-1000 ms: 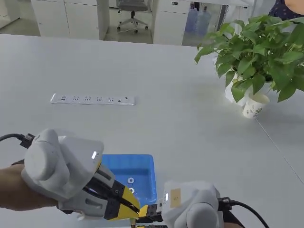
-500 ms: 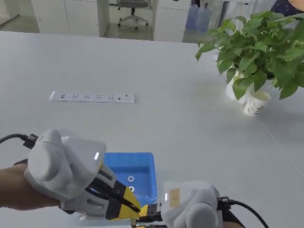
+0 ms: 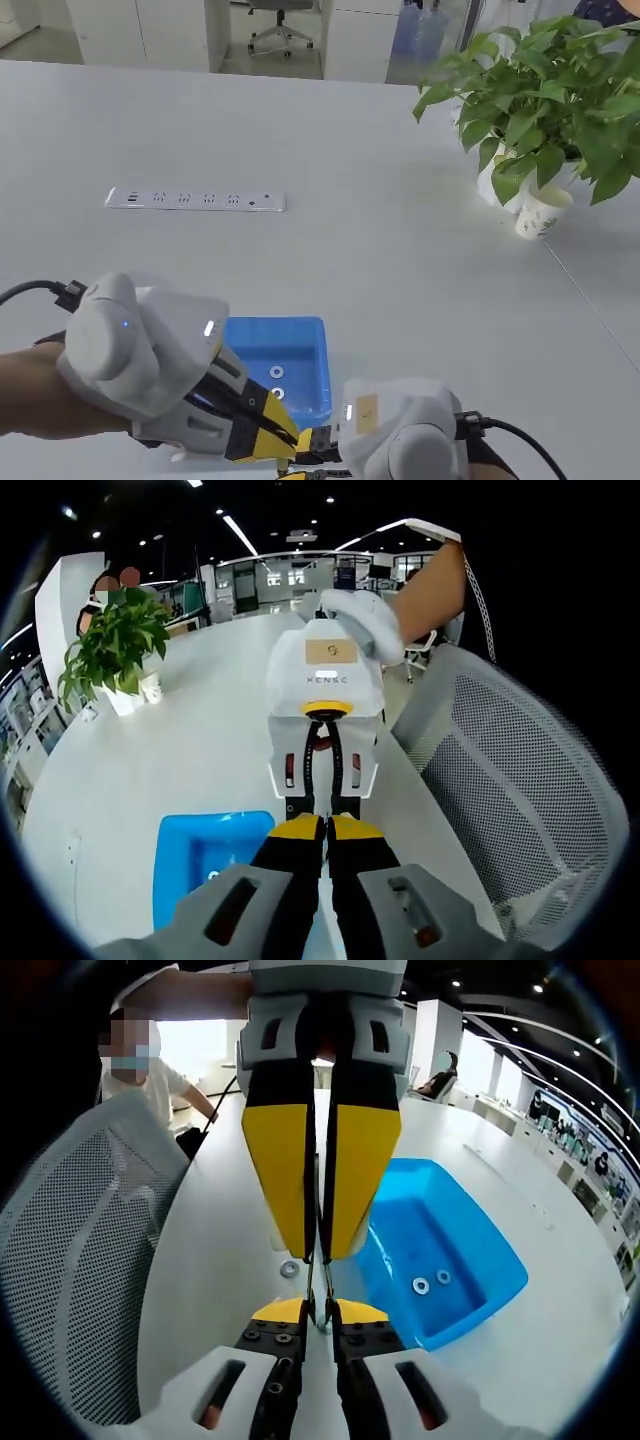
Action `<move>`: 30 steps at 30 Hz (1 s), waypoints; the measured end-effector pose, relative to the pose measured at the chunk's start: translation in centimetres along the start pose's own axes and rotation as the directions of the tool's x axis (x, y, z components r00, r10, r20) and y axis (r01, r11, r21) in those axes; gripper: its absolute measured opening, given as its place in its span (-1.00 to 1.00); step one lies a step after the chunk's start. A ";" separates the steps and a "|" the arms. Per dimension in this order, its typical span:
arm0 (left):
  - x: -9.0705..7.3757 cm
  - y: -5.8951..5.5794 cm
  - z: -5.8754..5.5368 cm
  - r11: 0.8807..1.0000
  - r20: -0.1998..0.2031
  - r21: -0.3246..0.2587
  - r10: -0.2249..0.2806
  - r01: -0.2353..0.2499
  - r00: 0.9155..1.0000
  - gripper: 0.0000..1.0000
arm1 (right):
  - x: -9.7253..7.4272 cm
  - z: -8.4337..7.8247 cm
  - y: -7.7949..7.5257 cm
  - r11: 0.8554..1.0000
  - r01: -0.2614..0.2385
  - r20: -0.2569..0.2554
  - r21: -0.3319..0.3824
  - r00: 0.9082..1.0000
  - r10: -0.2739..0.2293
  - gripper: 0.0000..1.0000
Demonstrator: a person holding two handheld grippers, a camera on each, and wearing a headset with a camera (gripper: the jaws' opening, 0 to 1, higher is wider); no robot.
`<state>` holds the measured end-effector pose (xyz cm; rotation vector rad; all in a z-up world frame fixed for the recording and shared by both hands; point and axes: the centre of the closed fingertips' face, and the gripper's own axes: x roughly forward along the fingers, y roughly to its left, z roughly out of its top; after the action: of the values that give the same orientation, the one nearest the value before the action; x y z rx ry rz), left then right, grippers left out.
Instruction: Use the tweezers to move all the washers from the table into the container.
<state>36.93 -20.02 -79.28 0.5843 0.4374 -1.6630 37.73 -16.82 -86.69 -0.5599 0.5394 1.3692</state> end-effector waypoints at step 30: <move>0.0 0.7 -0.1 0.999 0.017 -0.046 -0.010 0.011 1.000 -0.92 | 0.1 -0.1 -0.2 1.000 0.000 0.005 0.028 1.000 0.000 -0.80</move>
<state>37.63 -20.03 -79.34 0.5344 0.4668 -1.6624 37.92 -16.83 -86.87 -0.5332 0.5541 1.3607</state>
